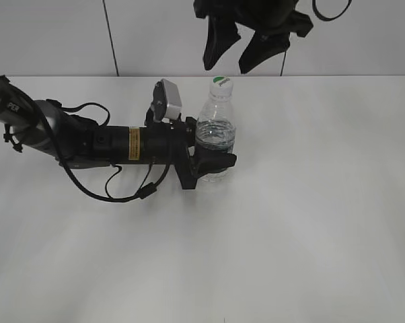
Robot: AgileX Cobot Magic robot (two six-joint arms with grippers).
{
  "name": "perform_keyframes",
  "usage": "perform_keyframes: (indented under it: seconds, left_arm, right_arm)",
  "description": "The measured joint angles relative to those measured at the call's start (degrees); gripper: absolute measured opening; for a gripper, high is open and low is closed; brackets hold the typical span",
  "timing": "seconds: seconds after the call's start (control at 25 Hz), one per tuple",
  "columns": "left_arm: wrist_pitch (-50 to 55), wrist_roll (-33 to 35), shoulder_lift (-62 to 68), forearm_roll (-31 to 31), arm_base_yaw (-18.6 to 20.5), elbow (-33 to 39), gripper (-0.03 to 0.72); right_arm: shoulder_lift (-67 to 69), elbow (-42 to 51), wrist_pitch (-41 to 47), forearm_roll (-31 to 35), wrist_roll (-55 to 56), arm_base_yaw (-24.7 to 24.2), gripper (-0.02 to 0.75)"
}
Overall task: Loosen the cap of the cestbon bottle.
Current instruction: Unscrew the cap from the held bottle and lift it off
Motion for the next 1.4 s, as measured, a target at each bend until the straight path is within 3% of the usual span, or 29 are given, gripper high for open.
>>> perform_keyframes:
  seconds: [0.44,1.0,1.4]
  left_arm:
    - [0.00,0.00,0.00,0.05,0.00,0.00,0.410]
    - [0.00,0.00,0.00,0.21,0.00,0.00,0.410]
    - [0.00,0.00,0.00,0.21,0.00,0.00,0.410]
  right_arm:
    - [3.00,0.00,3.12,-0.78,2.35,0.00,0.459]
    - [3.49,0.00,0.73,-0.01,2.46,0.00,0.459]
    - [3.71,0.00,2.42,0.29,2.46,0.00,0.403]
